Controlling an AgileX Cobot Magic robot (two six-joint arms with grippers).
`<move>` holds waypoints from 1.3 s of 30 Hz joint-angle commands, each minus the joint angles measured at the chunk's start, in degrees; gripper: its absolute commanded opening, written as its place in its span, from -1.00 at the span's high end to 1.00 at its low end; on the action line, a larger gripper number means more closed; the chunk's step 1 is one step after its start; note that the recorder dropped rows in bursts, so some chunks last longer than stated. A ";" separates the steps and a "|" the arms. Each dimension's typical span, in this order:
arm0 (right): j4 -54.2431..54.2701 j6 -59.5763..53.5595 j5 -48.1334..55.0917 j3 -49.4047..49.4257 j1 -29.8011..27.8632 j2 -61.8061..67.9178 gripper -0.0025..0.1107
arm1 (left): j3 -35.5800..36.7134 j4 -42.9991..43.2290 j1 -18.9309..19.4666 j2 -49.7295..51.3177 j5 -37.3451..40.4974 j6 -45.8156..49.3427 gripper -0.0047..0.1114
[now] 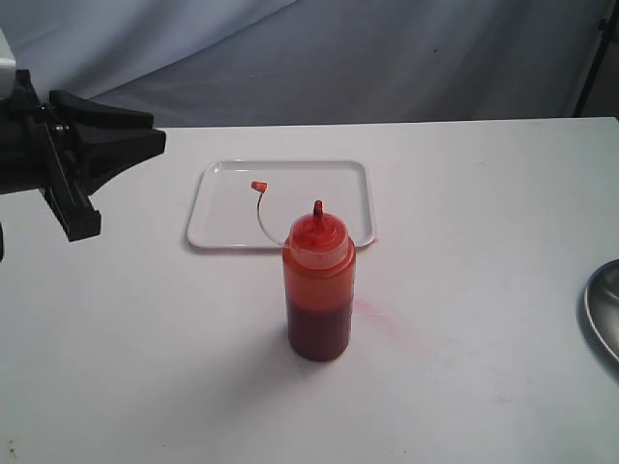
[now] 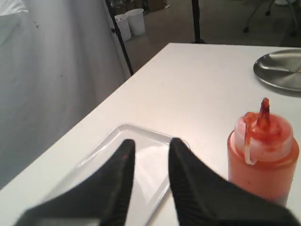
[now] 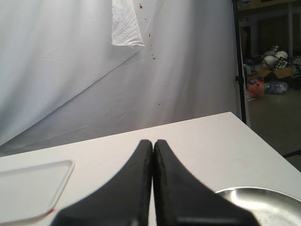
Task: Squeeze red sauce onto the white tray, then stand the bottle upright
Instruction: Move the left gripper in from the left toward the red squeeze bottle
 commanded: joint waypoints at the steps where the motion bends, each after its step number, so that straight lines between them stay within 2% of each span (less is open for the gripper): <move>1: -0.36 -0.04 0.12 0.14 -0.36 -0.13 0.96 | -0.16 0.12 -0.15 3.41 1.03 -2.22 -0.27; 4: -0.36 -0.04 0.12 0.14 -0.36 -0.13 0.96 | -0.16 -2.83 -0.15 6.16 0.90 -4.85 -0.70; 7: -0.36 -0.04 0.12 0.14 -0.36 -0.13 0.96 | -0.16 -5.37 -0.15 8.57 0.90 -5.78 -0.87; 24: -0.23 -0.04 0.12 0.14 -0.36 -0.13 0.96 | -0.16 -6.51 -0.15 9.29 -0.21 -5.78 -0.88; 30: -0.23 -0.04 0.12 0.14 -0.36 -0.13 0.96 | -0.16 -3.07 -0.15 9.29 -0.55 -5.94 -0.88; 35: -0.23 -0.04 0.12 0.14 -0.36 -0.13 0.96 | -0.16 3.60 -0.15 9.29 -1.01 -6.13 -0.88; 39: -0.23 -0.04 0.00 0.14 -0.36 -0.13 0.96 | -0.16 4.18 -0.15 9.29 -5.43 -6.13 -0.88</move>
